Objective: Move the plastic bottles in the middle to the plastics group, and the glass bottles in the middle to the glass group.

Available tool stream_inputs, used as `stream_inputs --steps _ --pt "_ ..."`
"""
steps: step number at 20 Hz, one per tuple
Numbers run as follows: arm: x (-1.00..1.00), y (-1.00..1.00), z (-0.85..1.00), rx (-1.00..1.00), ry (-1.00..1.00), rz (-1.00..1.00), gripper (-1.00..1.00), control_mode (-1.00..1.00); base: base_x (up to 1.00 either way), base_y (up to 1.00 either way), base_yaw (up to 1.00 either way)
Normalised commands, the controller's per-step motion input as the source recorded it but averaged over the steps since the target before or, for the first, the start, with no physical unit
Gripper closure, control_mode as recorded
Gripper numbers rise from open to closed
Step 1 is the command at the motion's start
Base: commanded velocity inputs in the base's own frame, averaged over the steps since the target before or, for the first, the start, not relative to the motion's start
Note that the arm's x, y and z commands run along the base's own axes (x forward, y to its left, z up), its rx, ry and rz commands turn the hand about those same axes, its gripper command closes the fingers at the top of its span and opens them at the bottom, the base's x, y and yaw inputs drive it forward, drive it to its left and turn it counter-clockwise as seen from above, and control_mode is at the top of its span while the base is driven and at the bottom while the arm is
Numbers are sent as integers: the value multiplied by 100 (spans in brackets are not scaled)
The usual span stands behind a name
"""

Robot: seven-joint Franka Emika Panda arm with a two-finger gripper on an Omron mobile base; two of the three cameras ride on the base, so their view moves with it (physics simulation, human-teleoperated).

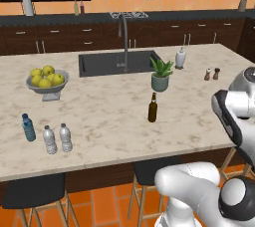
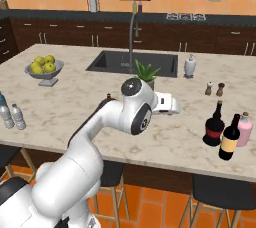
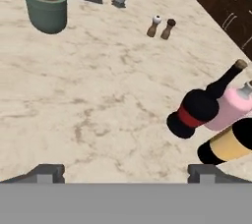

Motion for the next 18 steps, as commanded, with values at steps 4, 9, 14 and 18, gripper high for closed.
stream_inputs --steps 4,9,14,18 --pt "67 67 8 1 4 20 -100 -100 0 0 0" --pt "54 64 -1 15 0 23 -100 -100 0 0 0" --pt "5 94 2 11 1 18 -100 -100 0 0 0" --pt "0 93 13 0 11 11 -100 -100 0 0 0"
